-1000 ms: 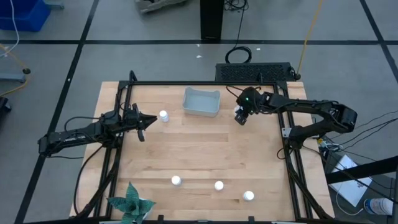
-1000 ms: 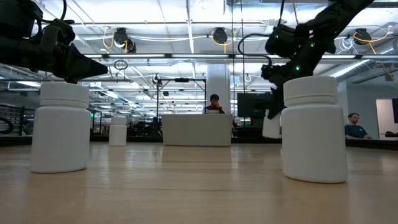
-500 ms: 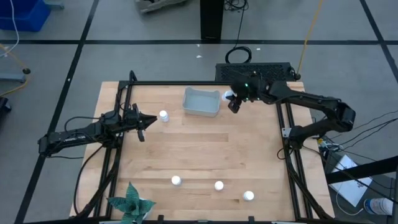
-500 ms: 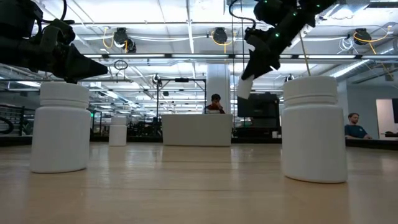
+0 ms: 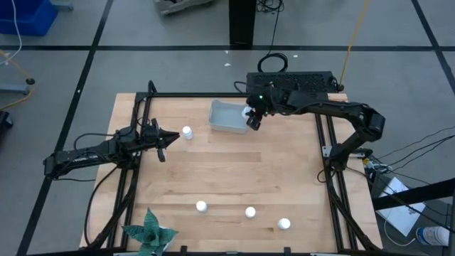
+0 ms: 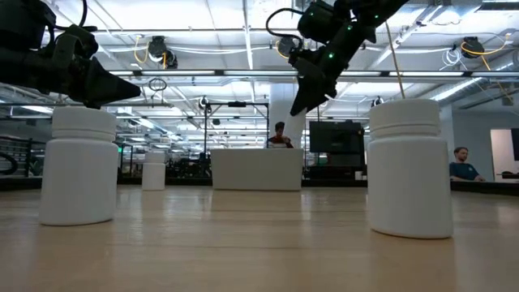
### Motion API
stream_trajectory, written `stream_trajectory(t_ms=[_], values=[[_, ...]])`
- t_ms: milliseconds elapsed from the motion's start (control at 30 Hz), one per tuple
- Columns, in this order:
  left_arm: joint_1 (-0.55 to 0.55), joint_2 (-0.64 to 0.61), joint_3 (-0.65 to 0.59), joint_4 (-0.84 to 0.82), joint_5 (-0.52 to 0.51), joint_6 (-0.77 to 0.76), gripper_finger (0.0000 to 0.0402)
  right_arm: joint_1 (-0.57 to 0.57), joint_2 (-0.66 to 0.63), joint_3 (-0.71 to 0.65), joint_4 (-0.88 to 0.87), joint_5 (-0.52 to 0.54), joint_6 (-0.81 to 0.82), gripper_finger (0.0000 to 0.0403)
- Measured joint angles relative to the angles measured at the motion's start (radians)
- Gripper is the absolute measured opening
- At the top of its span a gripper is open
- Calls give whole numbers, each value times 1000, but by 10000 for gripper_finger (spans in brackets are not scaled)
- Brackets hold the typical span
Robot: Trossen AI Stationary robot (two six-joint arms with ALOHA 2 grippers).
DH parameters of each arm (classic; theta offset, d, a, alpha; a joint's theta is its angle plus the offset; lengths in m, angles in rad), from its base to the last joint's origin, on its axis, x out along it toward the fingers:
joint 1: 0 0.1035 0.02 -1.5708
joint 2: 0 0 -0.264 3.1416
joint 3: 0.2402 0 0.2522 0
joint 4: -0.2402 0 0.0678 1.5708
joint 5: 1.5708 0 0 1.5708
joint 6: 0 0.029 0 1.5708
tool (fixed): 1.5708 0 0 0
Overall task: Pick and place pill bottles into a basket
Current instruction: Put the white pill bottle into the gray bin
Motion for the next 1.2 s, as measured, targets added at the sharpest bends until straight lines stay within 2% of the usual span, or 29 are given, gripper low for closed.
stream_trajectory(t_ms=[267,533,867,1200], values=[[0,0,0,-14,0,0,51,3,62,4,0,-49,10,144],[0,0,0,-14,0,0,51,27,102,4,3,-52,15,144],[0,0,0,-13,0,1,51,37,104,3,-39,-52,33,144],[0,0,0,-13,0,1,51,37,104,-48,-10,-53,42,144]])
